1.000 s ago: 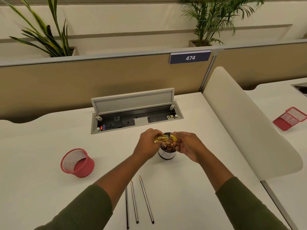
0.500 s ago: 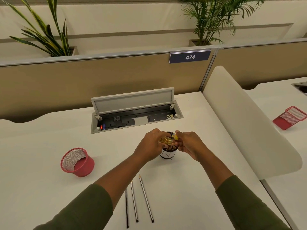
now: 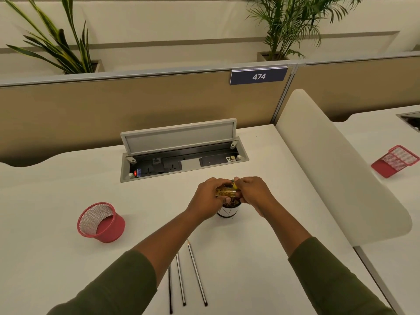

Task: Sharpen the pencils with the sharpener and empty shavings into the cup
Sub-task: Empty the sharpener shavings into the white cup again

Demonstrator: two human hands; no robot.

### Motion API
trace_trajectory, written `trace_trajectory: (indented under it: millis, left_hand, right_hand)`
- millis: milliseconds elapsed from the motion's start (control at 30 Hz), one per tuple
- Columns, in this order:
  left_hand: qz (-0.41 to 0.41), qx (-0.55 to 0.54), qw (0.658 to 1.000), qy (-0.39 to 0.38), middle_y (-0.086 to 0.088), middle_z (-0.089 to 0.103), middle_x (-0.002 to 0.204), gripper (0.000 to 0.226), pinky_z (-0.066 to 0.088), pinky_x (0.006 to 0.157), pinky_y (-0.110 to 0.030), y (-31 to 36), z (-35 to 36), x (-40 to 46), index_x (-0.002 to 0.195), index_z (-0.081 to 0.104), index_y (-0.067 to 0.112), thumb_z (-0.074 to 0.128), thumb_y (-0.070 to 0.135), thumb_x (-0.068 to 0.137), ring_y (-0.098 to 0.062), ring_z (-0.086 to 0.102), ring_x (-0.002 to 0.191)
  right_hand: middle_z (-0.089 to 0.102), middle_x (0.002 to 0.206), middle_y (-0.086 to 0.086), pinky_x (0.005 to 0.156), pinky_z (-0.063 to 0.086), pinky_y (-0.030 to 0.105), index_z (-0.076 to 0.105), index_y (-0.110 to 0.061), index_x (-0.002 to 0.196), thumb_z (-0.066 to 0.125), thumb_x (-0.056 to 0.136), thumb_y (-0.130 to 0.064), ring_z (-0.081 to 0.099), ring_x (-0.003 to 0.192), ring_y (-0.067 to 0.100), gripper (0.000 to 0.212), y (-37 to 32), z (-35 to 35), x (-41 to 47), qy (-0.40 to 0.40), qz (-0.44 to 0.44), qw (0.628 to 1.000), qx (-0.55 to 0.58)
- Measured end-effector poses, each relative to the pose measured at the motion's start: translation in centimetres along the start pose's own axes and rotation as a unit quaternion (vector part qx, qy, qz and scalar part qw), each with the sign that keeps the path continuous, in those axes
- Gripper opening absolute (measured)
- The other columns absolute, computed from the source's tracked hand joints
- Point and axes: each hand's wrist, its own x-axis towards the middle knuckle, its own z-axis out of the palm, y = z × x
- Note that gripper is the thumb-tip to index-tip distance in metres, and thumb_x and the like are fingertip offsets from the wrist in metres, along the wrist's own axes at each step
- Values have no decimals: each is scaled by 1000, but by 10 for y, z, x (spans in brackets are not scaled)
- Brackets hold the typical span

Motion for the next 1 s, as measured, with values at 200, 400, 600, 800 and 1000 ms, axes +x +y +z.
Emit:
trace_trajectory:
  millis: [200,400,600,800,1000]
  left_hand:
    - [-2,-11,1000,8,0,62,118,45,42,86,-17,-4,-2,4,121,61,24,73,11,79,-10,51,104]
    - [-6,-8,1000,12,0,62,123,45,44,93,-25,-6,-2,5,122,60,23,73,14,80,-15,53,110]
    - [-9,-18,1000,15,2,62,121,47,42,87,-17,-6,-1,4,121,58,23,75,13,79,-10,52,107]
    - [-10,-12,1000,13,2,61,124,48,42,90,-18,-5,0,4,124,58,24,74,13,80,-12,52,109]
    - [-3,-17,1000,7,2,62,122,48,43,90,-19,-4,0,3,123,58,24,74,12,79,-10,51,107]
  right_hand:
    - [70,85,14,82,55,41,68,-12,88,51,97,-38,66,85,27,33,-2,3,4,8,-21,999,-47]
    - [70,87,15,83,56,41,70,-8,94,50,98,-37,66,86,27,36,-3,5,7,4,-30,997,-68]
    - [70,85,14,84,57,44,70,-6,91,49,97,-38,67,84,26,39,0,6,9,8,-37,995,-94]
    - [70,83,15,82,58,45,70,-5,87,50,97,-40,68,81,26,41,-1,5,10,11,-35,995,-95]
    - [70,81,16,82,57,44,70,-5,82,50,97,-40,67,79,28,43,-2,5,10,15,-31,995,-93]
